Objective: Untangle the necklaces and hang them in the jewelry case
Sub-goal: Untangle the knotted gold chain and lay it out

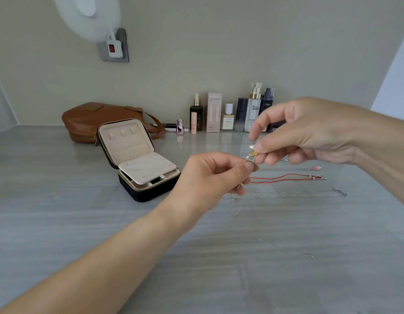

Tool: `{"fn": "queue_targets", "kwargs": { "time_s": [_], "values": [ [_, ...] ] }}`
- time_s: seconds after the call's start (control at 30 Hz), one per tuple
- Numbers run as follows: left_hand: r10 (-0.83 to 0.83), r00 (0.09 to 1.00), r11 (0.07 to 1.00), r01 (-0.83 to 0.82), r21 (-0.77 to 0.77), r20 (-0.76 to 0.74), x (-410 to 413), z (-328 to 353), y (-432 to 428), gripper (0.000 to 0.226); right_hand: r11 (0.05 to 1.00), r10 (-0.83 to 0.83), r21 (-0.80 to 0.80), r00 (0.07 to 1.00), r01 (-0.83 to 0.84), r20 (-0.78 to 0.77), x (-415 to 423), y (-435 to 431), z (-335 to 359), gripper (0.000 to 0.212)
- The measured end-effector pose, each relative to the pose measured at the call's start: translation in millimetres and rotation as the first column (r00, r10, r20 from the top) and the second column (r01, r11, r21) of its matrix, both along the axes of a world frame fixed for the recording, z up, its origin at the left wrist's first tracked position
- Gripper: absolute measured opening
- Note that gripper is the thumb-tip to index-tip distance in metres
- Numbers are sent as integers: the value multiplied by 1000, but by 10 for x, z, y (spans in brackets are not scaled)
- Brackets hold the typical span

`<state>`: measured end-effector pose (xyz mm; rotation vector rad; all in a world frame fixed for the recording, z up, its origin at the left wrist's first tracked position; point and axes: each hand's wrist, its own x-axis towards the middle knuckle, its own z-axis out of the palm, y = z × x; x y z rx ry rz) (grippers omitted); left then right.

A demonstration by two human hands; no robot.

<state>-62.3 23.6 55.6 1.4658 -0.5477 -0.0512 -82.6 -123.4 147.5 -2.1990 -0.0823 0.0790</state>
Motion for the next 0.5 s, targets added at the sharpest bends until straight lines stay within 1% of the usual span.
{"fn": "queue_targets", "kwargs": {
  "time_s": [0.07,0.17,0.27,0.37,0.43,0.5],
  "values": [
    [27,999,1000,-27,3,35,-5,6,-5,17,1000,21,21,1000,-21,13,6,-23,-10,10],
    [60,997,998,-60,-12,47,5,16,1,20,996,67,55,998,-68,22,5,-49,-20,9],
    [63,997,998,-63,-12,45,16,17,6,21,994,102,37,992,-104,69,2,-73,-47,10],
    [35,999,999,-35,-17,19,8,19,2,20,994,109,-28,976,-106,188,19,-95,-76,6],
    [-7,1000,1000,6,-26,-18,12,12,9,12,993,117,-36,960,-111,253,38,-113,-89,4],
    [-83,994,996,80,-46,-71,15,6,26,12,993,115,-19,949,-114,294,56,-135,-92,3]
  ]
}}
